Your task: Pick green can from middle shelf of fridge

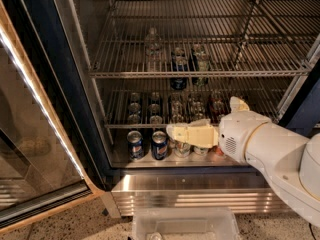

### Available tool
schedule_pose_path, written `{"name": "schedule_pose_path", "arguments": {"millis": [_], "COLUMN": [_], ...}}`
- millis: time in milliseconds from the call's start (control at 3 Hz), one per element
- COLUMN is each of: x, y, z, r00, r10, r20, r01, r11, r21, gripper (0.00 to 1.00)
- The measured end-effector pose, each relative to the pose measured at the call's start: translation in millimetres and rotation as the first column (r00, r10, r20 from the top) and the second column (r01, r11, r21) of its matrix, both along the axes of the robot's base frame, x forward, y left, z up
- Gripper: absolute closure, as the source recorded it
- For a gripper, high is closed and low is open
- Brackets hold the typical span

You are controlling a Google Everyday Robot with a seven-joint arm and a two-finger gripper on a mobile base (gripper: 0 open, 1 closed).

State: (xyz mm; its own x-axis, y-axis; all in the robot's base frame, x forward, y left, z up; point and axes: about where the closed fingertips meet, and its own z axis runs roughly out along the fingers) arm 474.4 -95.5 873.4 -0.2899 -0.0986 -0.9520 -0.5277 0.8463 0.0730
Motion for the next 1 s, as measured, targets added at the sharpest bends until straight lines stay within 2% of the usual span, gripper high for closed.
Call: {"name": "schedule_pose_path", "arguments": {"millis": [333, 667, 1000], "x": [1.0, 7.5, 21.8], "y": [1.7, -4.8, -59.0], "z": [0.8, -2.9, -7.0], "r00": [1.0000, 0.9985, 0.9764], "r10": [-0.003, -0.045, -0.203], "r20": [0.006, 0.031, 0.075], "r01": [0.003, 0.043, 0.195], "r11": [1.000, 0.998, 0.976], "r21": [0.006, 0.046, 0.102], "gripper": [0.00, 0.00, 0.00]}}
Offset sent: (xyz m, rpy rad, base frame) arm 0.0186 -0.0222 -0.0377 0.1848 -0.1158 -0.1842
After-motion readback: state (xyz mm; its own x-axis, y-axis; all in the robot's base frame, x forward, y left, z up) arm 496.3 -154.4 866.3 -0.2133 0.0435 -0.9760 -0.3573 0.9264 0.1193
